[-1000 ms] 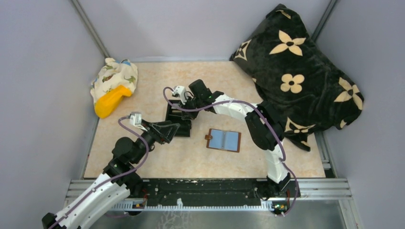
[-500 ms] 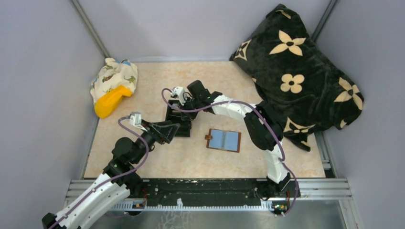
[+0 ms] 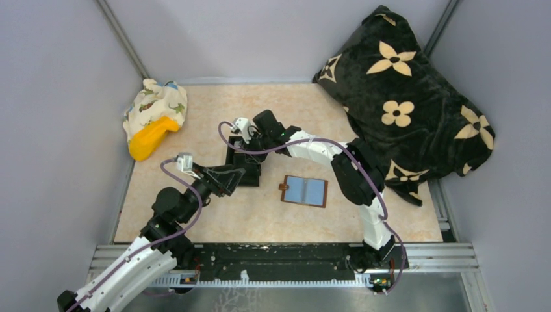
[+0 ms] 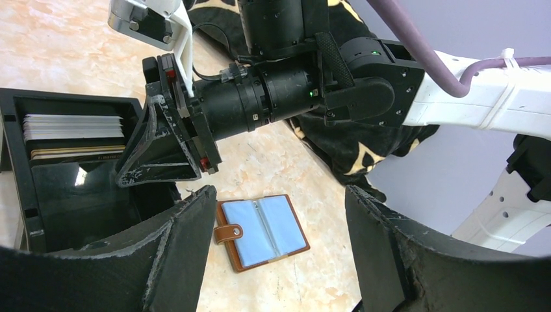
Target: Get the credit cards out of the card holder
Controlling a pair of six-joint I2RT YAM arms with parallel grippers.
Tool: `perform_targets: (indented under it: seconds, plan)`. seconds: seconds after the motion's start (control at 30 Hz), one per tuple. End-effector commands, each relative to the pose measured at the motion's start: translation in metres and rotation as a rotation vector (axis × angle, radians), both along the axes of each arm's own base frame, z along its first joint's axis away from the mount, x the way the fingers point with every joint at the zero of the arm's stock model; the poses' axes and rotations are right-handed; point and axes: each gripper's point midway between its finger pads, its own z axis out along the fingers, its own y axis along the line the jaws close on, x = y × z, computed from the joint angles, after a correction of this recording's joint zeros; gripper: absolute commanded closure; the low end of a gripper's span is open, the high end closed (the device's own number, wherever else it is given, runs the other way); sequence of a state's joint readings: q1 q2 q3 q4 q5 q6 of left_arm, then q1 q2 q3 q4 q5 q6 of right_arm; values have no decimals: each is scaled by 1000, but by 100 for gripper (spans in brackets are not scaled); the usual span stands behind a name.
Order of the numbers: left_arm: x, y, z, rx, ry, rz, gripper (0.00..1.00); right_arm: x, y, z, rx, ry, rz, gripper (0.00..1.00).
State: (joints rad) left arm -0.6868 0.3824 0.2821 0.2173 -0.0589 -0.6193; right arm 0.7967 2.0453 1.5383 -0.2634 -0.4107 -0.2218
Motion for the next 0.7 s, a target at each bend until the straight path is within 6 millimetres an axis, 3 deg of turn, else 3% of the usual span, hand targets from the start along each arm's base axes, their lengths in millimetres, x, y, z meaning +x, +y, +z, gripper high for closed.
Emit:
perform_targets:
  seconds: [0.0,0.1,0.2,0.33,0.37,0.4,0.53,0.67]
  plan:
    - [-1,0,5,-3,-35,-9,22,6,6,34,67,-94,-9,80]
    - [-2,-3,5,2,-38,-22,21,3,8,60,140,-146,-17,80]
    - [-1,-6,4,15,-40,-32,19,3,6,103,233,-247,-53,81]
    - [3,0,8,18,-40,3,19,-1,-7,147,327,-329,-111,80]
    - [3,2,11,16,-44,15,19,-3,-11,146,335,-334,-122,81]
    - [4,4,12,16,-43,26,16,-6,-18,165,372,-363,-138,81]
    - [9,10,11,21,-14,68,3,-10,-43,186,442,-397,-254,81]
    - [20,9,-2,72,81,104,1,-15,-81,188,511,-379,-389,81]
